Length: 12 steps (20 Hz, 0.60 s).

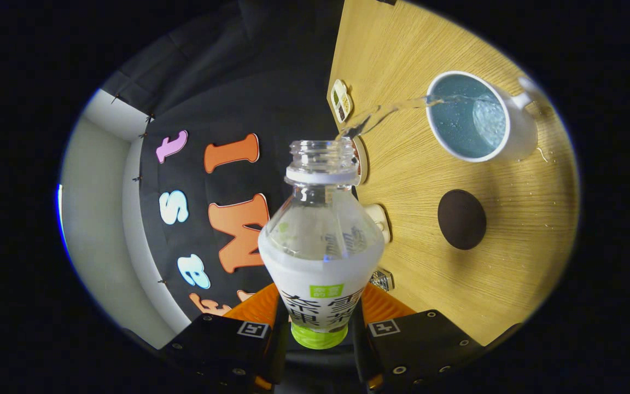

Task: Take the bottle from table, then pour the juice into the cup, finally place the bottle on the coaster

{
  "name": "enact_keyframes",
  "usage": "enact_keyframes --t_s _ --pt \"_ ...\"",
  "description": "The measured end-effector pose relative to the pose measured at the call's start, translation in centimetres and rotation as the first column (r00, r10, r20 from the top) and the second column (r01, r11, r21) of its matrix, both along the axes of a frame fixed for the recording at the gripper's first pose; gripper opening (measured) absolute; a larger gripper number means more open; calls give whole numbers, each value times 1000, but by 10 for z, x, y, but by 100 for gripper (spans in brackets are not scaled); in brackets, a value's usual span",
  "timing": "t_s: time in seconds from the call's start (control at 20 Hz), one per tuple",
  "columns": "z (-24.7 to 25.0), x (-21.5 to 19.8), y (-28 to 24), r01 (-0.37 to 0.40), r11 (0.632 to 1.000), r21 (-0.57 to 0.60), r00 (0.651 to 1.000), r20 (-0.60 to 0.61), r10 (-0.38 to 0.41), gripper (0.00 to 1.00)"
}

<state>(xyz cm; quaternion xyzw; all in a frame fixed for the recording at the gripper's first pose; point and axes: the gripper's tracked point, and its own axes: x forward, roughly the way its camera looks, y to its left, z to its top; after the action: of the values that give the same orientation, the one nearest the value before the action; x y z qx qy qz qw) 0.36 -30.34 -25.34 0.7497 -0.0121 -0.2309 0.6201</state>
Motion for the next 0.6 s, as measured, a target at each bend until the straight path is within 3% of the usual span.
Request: enact_keyframes --t_s 0.6 --pt "2 0 -5 20 999 37 1000 3 -20 52"
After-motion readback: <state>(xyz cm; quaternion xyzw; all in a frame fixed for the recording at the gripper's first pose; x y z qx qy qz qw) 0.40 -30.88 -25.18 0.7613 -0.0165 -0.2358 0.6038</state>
